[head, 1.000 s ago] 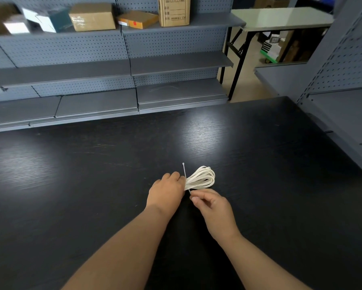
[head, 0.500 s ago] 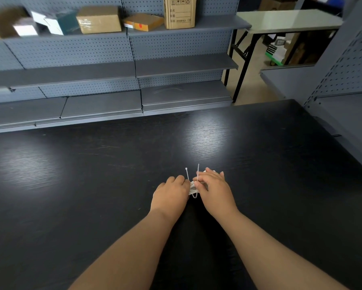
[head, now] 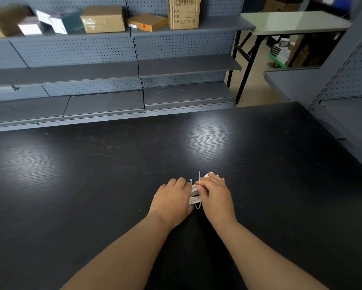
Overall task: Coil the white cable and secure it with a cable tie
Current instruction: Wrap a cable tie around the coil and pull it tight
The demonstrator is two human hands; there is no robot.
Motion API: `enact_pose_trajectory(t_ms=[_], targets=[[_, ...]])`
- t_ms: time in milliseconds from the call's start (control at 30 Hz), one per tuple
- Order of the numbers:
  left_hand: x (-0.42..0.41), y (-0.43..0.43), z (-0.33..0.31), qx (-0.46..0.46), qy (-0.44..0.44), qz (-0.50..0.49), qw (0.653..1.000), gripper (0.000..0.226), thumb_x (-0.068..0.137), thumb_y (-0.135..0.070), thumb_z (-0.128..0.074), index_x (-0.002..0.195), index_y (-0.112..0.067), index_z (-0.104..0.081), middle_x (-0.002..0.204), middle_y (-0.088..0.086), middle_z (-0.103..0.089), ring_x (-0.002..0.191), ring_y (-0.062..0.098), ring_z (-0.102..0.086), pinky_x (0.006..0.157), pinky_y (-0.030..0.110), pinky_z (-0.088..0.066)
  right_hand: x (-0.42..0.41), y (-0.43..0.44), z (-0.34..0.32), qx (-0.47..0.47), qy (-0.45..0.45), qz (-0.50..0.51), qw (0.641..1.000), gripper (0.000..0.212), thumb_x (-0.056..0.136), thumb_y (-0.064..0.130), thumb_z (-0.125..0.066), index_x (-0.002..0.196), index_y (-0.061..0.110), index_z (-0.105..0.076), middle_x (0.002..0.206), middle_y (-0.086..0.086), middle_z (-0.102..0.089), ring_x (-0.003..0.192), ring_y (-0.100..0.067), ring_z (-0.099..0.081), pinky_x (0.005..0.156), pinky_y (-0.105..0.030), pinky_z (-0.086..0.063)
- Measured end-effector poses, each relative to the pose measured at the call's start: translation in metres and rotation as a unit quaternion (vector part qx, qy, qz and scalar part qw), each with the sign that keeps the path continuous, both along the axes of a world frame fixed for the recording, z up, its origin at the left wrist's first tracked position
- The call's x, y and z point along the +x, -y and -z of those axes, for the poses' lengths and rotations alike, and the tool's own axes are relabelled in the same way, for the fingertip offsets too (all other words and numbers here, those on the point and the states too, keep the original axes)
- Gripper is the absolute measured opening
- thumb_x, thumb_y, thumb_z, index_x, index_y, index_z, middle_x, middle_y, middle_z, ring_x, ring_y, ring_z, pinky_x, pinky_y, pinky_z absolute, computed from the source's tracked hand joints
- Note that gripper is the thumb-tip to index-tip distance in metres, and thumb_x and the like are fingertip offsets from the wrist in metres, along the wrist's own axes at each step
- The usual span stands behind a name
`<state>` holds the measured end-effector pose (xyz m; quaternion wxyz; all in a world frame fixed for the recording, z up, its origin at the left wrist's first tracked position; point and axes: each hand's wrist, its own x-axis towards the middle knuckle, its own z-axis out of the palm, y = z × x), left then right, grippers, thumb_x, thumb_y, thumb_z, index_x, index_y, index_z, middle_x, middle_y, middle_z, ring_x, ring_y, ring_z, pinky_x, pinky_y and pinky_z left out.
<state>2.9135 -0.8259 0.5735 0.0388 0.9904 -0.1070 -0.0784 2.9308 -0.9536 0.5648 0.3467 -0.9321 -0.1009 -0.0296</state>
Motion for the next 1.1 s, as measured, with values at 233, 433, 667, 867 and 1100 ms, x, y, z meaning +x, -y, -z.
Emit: enact_pose_trajectory(t_ms=[233, 433, 667, 867, 1100], targets=[[-0.008, -0.004, 0.002, -0.006, 0.014, 0.02, 1.0, 0.067, 0.085, -0.054, -0.038, 0.139, -0.016, -0.029, 0.128, 0.001, -0.043, 0.115, 0.021, -0.043, 0.097, 0.035, -0.038, -0.004, -0.001, 0.003, 0.006, 0.011, 0.024, 1.0, 0.018, 0.092, 0.016, -0.056, 0.101, 0.012, -0.071, 0.106, 0.002, -0.066, 0.112, -0.009, -0.053, 0.104, -0.011, -0.011], [-0.013, -0.003, 0.009, -0.02, 0.048, -0.012, 0.999, 0.077, 0.08, -0.057, 0.005, 0.141, -0.022, -0.027, 0.129, -0.003, -0.045, 0.114, 0.019, -0.044, 0.096, 0.033, -0.036, -0.006, -0.002, 0.007, 0.013, 0.004, 0.035, 0.999, 0.022, 0.092, 0.015, -0.057, 0.109, 0.009, -0.07, 0.114, -0.001, -0.067, 0.123, -0.011, -0.049, 0.101, -0.004, -0.008], [-0.01, 0.001, 0.009, -0.047, 0.05, -0.055, 0.996, 0.042, 0.097, -0.046, -0.022, 0.133, -0.031, -0.035, 0.127, -0.007, -0.047, 0.114, 0.016, -0.045, 0.094, 0.031, -0.037, -0.004, -0.002, 0.009, 0.0, 0.0, 0.03, 1.0, 0.023, 0.092, 0.016, -0.056, 0.111, 0.012, -0.069, 0.116, 0.001, -0.065, 0.12, -0.01, -0.051, 0.107, -0.012, -0.014], [-0.005, 0.004, 0.008, -0.046, 0.032, -0.075, 0.996, 0.043, 0.093, -0.045, -0.032, 0.133, -0.029, -0.038, 0.128, -0.005, -0.046, 0.115, 0.016, -0.043, 0.095, 0.031, -0.037, -0.006, -0.002, 0.008, 0.003, 0.003, 0.028, 1.0, 0.025, 0.093, 0.016, -0.055, 0.114, 0.012, -0.068, 0.119, 0.002, -0.065, 0.125, -0.008, -0.046, 0.095, 0.005, -0.004], [-0.003, 0.006, 0.008, -0.041, 0.024, -0.094, 0.994, 0.045, 0.096, -0.041, -0.025, 0.139, -0.029, -0.034, 0.13, -0.004, -0.044, 0.116, 0.018, -0.042, 0.097, 0.033, -0.036, -0.007, -0.001, 0.01, 0.008, 0.005, 0.022, 1.0, 0.026, 0.093, 0.016, -0.054, 0.117, 0.011, -0.066, 0.122, 0.001, -0.064, 0.129, -0.007, -0.042, 0.094, 0.006, 0.0]])
